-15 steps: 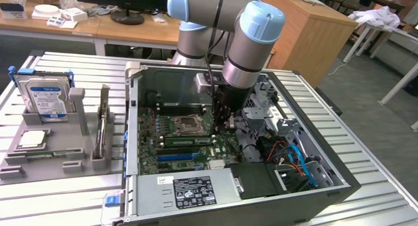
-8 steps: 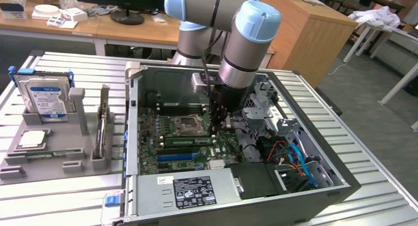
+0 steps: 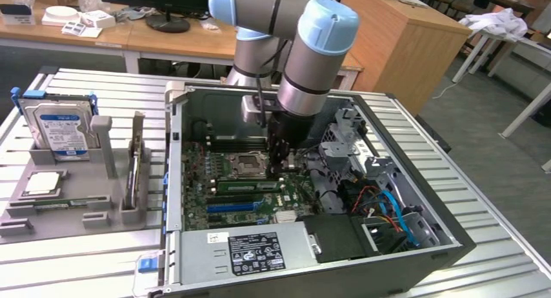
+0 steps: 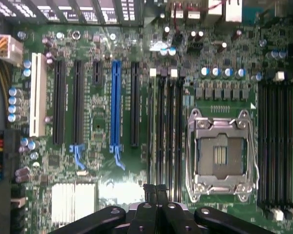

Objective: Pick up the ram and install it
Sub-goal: 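Press down the ram until it locks into place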

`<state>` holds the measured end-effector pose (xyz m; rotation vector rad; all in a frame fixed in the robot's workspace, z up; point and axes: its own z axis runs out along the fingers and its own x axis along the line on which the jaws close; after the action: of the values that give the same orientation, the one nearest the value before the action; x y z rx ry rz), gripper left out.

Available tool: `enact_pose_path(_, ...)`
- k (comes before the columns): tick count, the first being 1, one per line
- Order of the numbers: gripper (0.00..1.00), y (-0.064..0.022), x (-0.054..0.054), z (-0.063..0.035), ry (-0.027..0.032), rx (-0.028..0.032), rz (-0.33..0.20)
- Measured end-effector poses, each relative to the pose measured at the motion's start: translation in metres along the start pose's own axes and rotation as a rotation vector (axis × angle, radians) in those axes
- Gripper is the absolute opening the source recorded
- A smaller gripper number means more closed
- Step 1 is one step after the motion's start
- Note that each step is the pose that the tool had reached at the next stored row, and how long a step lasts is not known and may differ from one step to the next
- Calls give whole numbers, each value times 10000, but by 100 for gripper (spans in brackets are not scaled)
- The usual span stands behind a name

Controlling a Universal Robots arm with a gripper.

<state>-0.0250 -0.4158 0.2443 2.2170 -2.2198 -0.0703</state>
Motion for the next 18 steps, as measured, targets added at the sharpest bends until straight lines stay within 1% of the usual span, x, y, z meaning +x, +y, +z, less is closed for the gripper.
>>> enact_pose_path(18, 11, 411, 1, 17, 0, 0, 0)
